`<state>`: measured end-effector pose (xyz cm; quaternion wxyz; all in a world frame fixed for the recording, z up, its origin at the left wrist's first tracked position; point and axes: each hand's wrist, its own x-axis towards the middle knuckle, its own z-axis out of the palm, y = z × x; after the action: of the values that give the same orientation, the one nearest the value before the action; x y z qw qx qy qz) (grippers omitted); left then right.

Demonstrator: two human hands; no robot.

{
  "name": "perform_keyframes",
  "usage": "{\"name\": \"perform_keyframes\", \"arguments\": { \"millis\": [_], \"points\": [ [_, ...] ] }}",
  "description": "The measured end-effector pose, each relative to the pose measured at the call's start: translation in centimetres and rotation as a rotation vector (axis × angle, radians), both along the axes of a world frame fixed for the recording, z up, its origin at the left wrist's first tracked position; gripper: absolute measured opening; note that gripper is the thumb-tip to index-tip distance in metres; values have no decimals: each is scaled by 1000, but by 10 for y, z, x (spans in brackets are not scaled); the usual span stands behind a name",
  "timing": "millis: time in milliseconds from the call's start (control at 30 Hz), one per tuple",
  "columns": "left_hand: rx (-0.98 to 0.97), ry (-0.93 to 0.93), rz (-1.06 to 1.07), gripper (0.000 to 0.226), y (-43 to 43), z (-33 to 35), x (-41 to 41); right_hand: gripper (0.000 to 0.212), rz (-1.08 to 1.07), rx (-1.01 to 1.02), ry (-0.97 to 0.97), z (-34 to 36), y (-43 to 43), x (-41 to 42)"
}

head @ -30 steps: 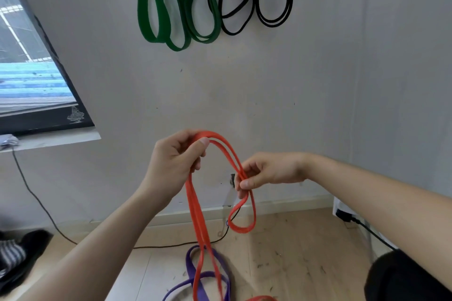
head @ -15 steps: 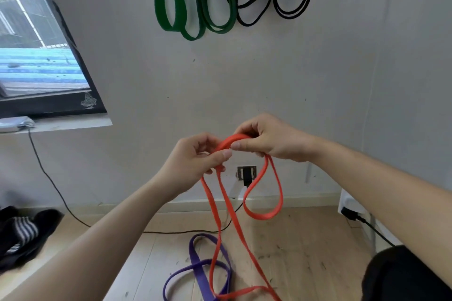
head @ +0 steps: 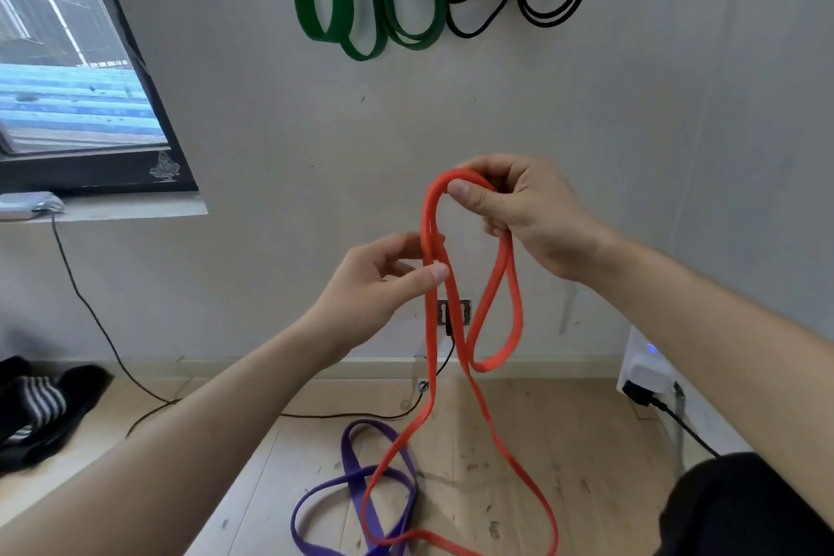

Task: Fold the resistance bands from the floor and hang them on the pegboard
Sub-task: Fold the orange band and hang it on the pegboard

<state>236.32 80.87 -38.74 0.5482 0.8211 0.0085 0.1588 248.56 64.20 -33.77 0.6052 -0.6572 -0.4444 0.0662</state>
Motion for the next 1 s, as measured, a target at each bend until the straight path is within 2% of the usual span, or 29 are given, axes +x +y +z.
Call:
{"name": "perform_keyframes", "arguments": {
  "millis": [67, 233, 367, 500, 667, 767, 900, 1000],
  "points": [
    [-48, -16, 1, 36, -5, 1, 3, 20, 27, 5, -10, 1, 0, -3],
    [-102, -28, -30, 12, -13, 1, 7, 13, 83, 73, 33, -1, 2, 0],
    [-115, -44, 1, 13, -5, 0, 6, 14, 10, 230, 144, 0, 0, 12],
    [-112, -76, 62, 11, 6, -2, 4, 11, -70, 259, 170, -3, -6, 24],
    [20, -24, 116, 12, 24, -3, 2, 11, -132, 315, 208, -6, -10, 39],
    [-8, -26, 135, 11, 31, -1, 0, 12, -135, 262, 213, -17, -12, 49],
    [-72, -133, 205, 7, 33, 4, -2, 12, -104, 113, 225, -37, -14, 63],
    [-138, -200, 272, 16, 34, 9, -3, 10, -65, -31, 215, -51, -19, 74]
  ]
}}
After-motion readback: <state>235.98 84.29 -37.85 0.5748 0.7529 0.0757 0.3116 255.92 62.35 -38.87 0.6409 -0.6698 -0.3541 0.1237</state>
